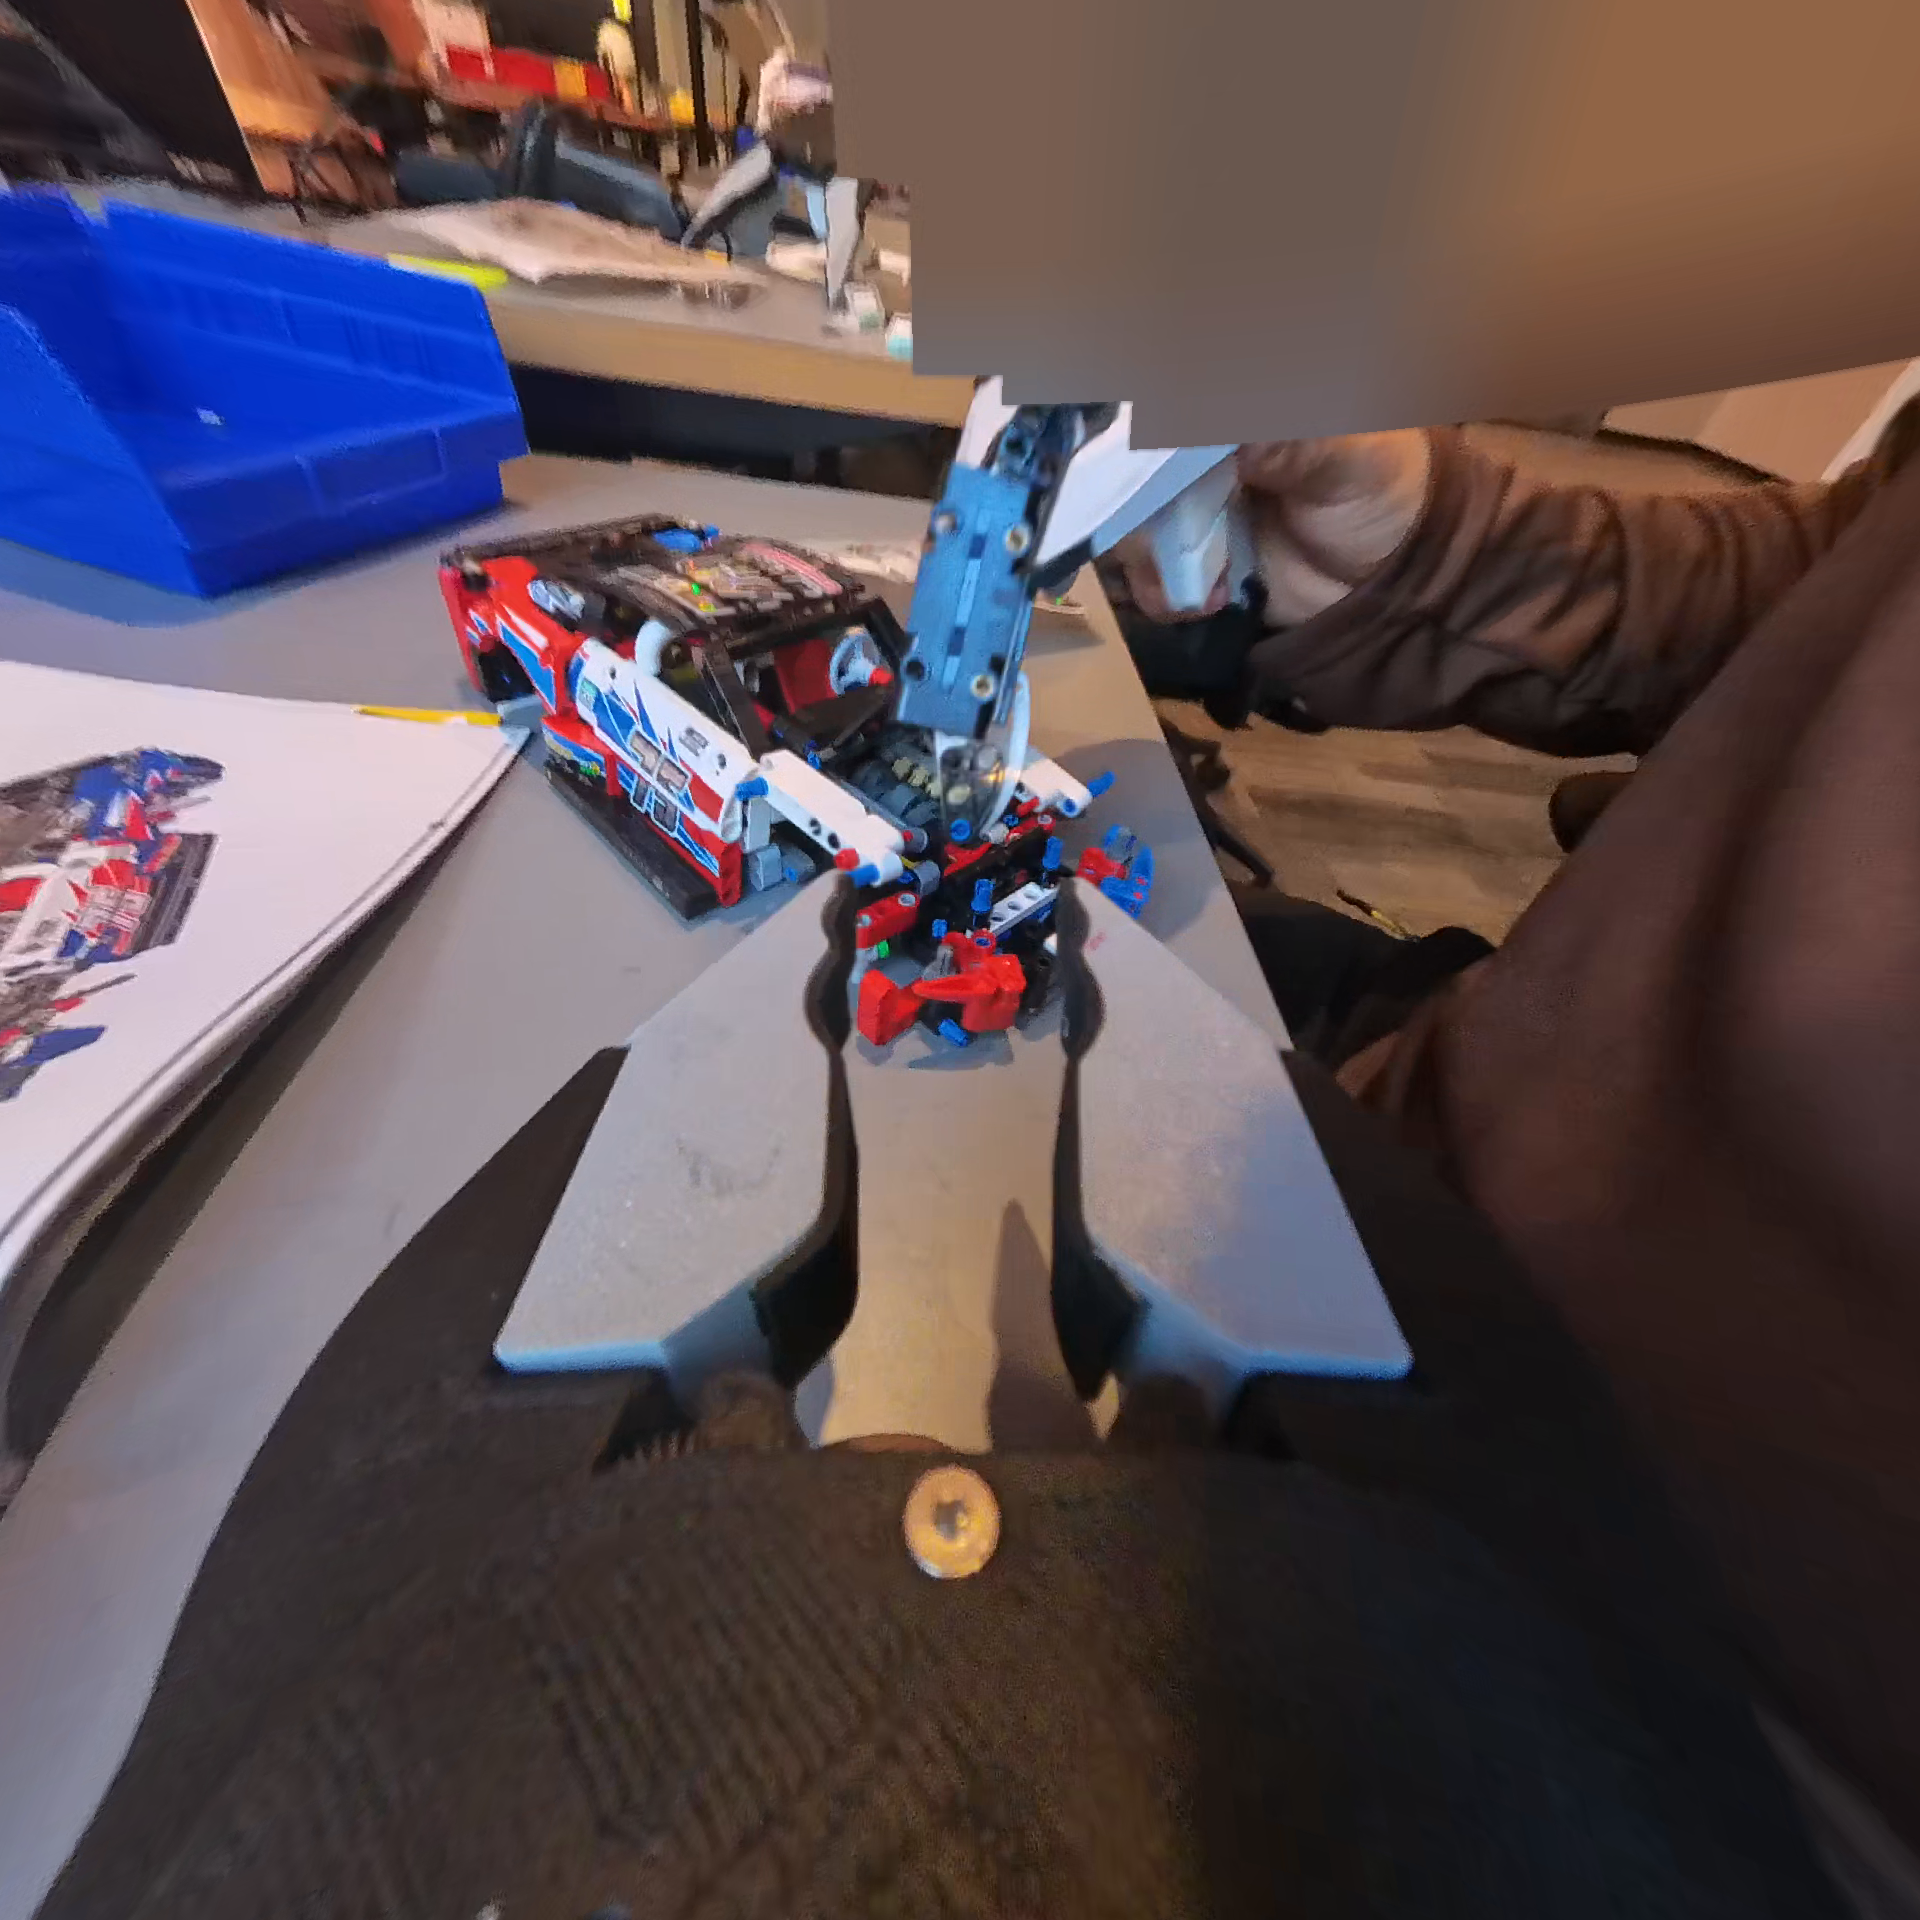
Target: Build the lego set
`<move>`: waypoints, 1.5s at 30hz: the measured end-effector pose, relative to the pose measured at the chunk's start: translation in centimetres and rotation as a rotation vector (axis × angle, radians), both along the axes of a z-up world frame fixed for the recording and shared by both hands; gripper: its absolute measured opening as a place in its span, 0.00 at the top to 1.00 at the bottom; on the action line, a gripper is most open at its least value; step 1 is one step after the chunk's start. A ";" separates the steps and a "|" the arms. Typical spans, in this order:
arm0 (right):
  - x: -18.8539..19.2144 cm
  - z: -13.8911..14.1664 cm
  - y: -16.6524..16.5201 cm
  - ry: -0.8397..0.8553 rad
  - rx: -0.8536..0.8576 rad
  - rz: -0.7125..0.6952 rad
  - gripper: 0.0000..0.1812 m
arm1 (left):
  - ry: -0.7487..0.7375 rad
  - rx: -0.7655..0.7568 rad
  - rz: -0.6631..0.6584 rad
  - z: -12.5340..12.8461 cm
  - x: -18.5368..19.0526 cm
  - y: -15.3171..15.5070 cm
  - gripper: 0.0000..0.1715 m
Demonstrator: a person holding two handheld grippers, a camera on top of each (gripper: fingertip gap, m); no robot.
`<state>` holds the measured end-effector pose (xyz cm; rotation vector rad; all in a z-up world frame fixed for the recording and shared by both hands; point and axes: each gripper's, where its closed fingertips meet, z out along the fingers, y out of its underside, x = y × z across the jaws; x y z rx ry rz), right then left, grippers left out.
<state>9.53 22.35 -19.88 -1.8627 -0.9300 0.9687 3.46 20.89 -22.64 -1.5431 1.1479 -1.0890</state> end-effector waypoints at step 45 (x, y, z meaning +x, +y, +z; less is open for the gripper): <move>-2.1 -3.9 -2.7 -0.413 0.060 0.342 0.83 | 0.316 0.141 -0.420 -1.6 3.4 -2.0 0.88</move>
